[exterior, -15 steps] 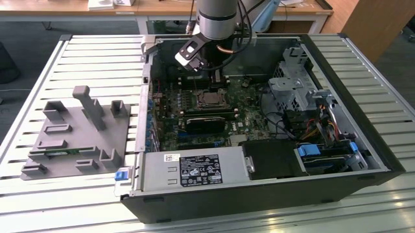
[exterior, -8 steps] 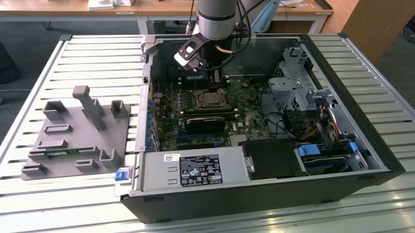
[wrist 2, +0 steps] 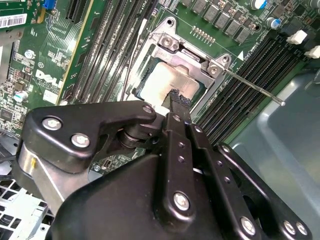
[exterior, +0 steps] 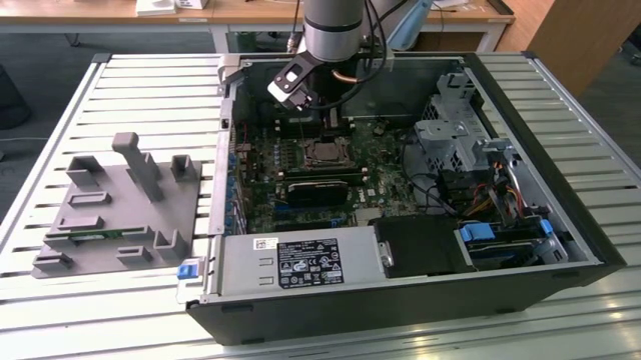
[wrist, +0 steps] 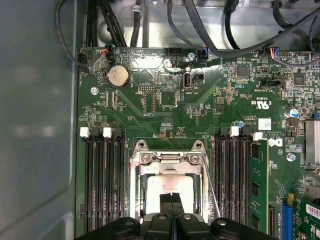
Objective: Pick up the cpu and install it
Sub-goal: 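Install the first cpu locking lever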
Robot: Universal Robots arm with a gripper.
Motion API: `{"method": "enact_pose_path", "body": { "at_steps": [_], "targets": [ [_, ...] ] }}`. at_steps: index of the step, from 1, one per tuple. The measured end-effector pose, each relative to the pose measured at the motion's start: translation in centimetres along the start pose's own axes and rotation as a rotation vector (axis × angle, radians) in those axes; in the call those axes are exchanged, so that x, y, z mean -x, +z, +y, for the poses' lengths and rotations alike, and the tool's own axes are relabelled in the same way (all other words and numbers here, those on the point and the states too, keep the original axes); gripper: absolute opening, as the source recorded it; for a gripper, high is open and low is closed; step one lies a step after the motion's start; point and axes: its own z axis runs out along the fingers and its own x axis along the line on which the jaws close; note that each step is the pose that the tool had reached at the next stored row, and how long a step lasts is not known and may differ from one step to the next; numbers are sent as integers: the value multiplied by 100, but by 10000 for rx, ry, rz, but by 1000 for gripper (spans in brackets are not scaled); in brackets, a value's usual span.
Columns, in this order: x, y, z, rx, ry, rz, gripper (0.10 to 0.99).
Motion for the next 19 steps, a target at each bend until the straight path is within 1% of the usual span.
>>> {"method": "enact_pose_path", "body": {
  "at_steps": [3, 12, 19],
  "targets": [
    [1, -3, 0, -1, 0, -2, 106],
    [-1, -121, 4, -1, 1, -1, 106],
    [-1, -175, 6, -18, 0, -1, 106]
  ]
}}
